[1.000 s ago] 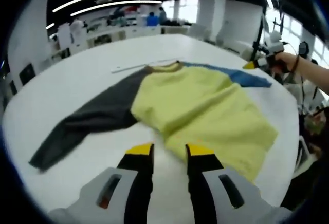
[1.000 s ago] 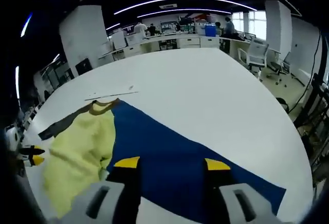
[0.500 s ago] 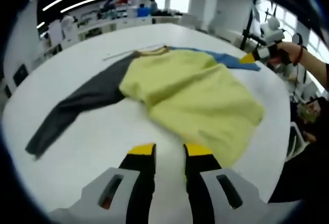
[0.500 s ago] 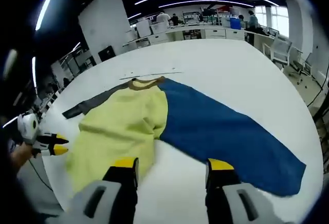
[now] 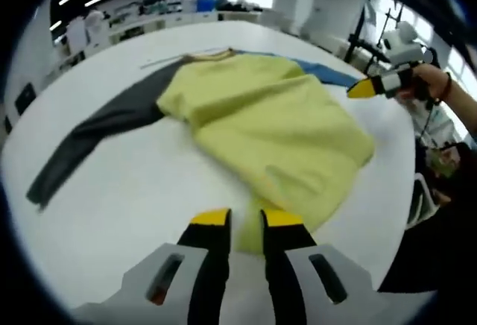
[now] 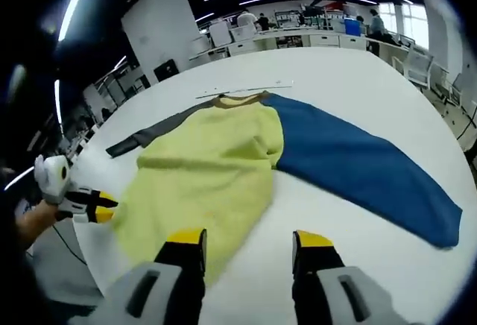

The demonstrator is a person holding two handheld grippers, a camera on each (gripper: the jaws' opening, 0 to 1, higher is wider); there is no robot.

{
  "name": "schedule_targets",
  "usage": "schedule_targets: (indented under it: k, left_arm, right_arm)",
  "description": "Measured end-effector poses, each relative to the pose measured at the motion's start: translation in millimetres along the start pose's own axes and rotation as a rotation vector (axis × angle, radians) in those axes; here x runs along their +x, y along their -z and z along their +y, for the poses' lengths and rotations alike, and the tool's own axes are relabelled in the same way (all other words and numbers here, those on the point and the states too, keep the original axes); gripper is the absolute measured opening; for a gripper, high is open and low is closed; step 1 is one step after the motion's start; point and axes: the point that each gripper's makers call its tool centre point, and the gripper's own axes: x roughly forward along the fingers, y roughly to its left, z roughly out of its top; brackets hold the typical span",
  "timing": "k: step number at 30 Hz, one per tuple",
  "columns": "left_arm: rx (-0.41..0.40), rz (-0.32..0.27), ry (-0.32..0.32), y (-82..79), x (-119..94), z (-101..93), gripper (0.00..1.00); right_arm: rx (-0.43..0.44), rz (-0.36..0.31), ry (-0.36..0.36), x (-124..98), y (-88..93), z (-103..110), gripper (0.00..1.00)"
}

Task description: Fold the garment on the visible template until the final outline fits inside the template.

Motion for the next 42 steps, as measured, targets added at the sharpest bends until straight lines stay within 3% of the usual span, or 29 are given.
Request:
schedule_targets:
  k: [8,15,24,31,35,42]
  left_arm:
    - [-0.014,0.05,-0.019,11.8,-2.5,-1.8,0.08]
    - [-0.021,0.055,-0.029,13.2,-3.4,-5.6,0.02]
    - [0.044,0.059,-0.056,12.3,-9.1,-9.4,0.0]
    - [0.039,0.033,-0.061,7.5,-16.4,-11.2,0.0]
    - [0.049,0.016,-0.062,3.9,-19.0,-11.9,0.0]
    - [0.049,-0.024,-0.067,-7.4,-24.6,-10.3,0.0]
  right_arm:
    - [0.03,0.009,0.005,-1.0,22.1,10.8,0.37]
    - [0.046,0.005,0.021,-1.0,31.9,20.2,0.31]
    - [0.121,0.005,0.05,1.3,46.5,32.9,0.22]
    - [0.133,-0.005,0.051,4.8,46.6,38.7,0.12]
    - [0.18,-0.037,0.046,7.5,43.1,40.7,0.01]
    - [0.15,-0.09,0.0,0.4,14.6,57.7,0.0]
